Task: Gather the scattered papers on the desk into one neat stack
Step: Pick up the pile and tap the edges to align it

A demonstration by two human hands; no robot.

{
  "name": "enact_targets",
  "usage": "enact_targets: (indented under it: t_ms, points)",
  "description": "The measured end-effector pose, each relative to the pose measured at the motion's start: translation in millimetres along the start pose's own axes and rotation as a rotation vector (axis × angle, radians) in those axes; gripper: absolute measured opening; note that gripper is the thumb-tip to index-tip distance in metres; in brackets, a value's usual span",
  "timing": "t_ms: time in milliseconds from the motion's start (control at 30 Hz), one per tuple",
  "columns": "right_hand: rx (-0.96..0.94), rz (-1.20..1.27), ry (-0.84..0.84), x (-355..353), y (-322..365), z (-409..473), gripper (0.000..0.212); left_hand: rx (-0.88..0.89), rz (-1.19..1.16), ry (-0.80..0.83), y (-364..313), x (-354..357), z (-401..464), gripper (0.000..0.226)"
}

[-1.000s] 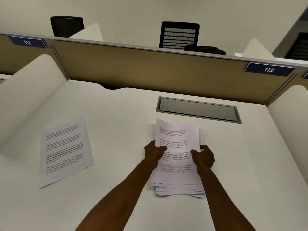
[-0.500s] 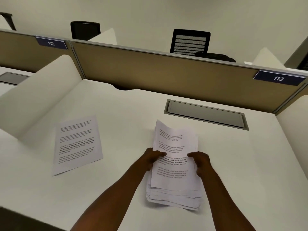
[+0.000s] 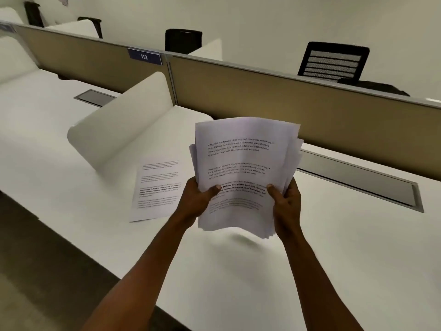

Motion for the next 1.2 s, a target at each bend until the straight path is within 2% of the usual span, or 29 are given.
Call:
enact_targets:
  t_ms: [133, 233, 300, 467, 633, 733, 833, 967, 1200]
  points:
    - [-0.011, 0.001, 0.066, 19, -12, -14, 0.051, -0.004, -0.001, -0.030, 18, -32, -9, 0.047]
    - [0.000, -0.083, 0.100, 29, -26, -23, 0.043, -0.016, -0.058, -0.042, 36, -39, -8, 0.051]
    - [0.019, -0.088, 0.086, 35, -34, -27, 0.038, -0.021, -0.101, -0.068, 44, -38, -6, 0.047]
    - [0.033, -0.100, -0.040, 44, -40, -29, 0.043, 0.040, -0.077, -0.141, 42, -30, -2, 0.048]
    - [0.012, -0.118, -0.049, 52, -44, -35, 0.046, 0.122, -0.065, -0.087, 45, -36, -8, 0.079]
    - [0.022, -0.178, -0.040, 63, -47, -43, 0.047, 0.109, -0.021, -0.123, 54, -37, -14, 0.068]
    - [0.001, -0.187, -0.070, 68, -48, -38, 0.039, 0.120, -0.057, -0.206, 56, -41, -11, 0.057]
    - [0.035, -0.259, -0.028, 80, -55, -41, 0.045, 0.092, -0.023, -0.216, 67, -45, -7, 0.052]
    - [0.050, -0.383, 0.091, 115, -48, -14, 0.033, 0.026, 0.016, -0.264, 64, -85, 19, 0.049]
Point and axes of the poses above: each hand's wrist, its own z-axis towards the middle knuckle, its own x-axis out of the palm, y = z × x, the point moved 1 cm from there along z, towards the middle knuckle, and after that the axes turned 9 degrees about -x, right-handed, at the moved point
